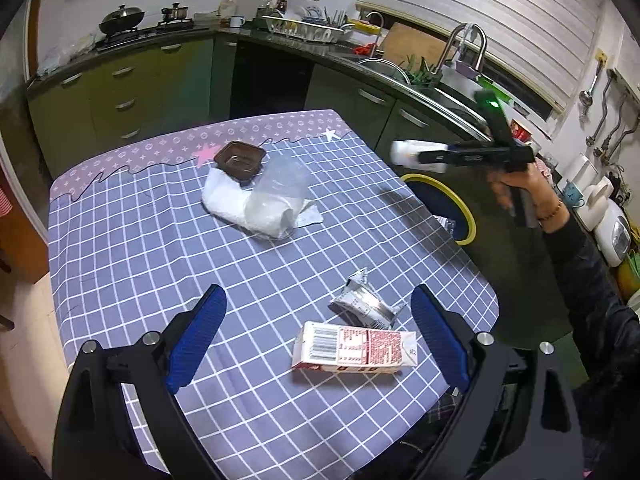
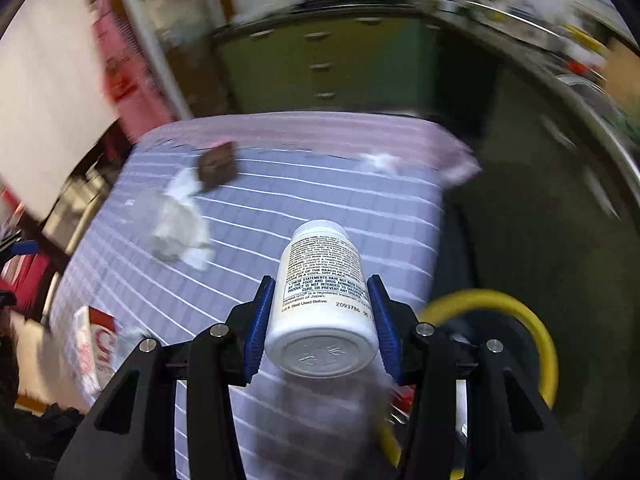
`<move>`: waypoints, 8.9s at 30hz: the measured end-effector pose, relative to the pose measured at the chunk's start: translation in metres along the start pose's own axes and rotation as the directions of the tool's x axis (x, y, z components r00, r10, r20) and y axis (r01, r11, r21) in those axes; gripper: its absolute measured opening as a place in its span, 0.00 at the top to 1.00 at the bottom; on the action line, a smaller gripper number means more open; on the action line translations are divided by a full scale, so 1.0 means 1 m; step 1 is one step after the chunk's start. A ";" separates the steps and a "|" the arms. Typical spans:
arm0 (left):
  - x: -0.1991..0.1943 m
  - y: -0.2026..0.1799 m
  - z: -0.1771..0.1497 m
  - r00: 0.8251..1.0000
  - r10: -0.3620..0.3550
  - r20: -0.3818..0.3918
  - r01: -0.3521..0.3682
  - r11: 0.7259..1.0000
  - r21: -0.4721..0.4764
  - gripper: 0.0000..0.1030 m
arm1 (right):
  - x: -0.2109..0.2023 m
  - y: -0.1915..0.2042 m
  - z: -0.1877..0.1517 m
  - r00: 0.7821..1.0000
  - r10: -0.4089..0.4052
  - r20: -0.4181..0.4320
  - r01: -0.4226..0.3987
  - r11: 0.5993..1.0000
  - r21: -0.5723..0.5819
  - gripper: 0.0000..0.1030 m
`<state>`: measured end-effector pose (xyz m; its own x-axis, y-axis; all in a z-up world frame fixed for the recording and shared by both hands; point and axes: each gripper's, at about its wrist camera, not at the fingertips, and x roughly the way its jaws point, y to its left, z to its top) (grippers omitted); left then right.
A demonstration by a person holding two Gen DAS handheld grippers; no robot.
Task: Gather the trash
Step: 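Carry the pill bottle over the bin and drop it from the right gripper, then grasp the clear plastic cup with the left gripper, then carry the plastic cup over the bin and open the left gripper, then grasp the crumpled silver snack wrapper with the right gripper, then carry the snack wrapper over the bin and open the right gripper, then reach the left gripper toward the white milk carton, then move the left gripper over the white tissue and brown tray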
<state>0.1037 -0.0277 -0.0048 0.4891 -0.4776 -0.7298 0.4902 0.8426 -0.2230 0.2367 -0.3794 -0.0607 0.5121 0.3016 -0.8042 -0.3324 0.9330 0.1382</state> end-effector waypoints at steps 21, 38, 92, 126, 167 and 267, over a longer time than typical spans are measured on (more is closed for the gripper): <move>0.027 -0.023 0.015 0.999 -0.014 -0.044 0.017 0.998 0.064 0.13 | 0.019 -0.136 -0.095 0.976 -0.167 -0.137 0.201 0.933 0.298 0.33; 0.100 -0.011 0.064 0.997 0.062 -0.046 -0.053 0.984 0.171 0.07 | -0.034 -0.114 -0.110 0.985 -0.155 -0.077 0.172 0.936 0.308 0.33; 0.154 -0.114 0.145 0.992 -0.079 -0.096 0.108 0.929 0.355 0.42 | -0.047 -0.091 -0.125 0.990 -0.125 -0.062 0.136 0.960 0.245 0.33; 0.241 -0.203 0.171 0.973 -0.173 -0.152 0.218 0.907 0.360 0.18 | -0.092 -0.103 -0.209 0.991 -0.127 -0.047 0.135 0.938 0.318 0.31; 0.009 0.090 -0.039 0.975 0.192 0.112 -0.169 0.968 -0.187 0.16 | 0.078 0.206 -0.078 0.951 0.194 -0.240 -0.234 0.960 -0.152 0.48; 0.186 0.016 0.092 0.957 0.147 -0.251 -0.093 0.973 0.213 0.09 | -0.058 0.041 -0.063 0.998 -0.038 0.047 0.034 0.997 0.074 0.43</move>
<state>0.2691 -0.1256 -0.0843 0.3590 -0.2713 -0.8930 0.5848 0.8111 -0.0113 0.1430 -0.3714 -0.0448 0.5611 0.2750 -0.7808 -0.2555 0.9547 0.1526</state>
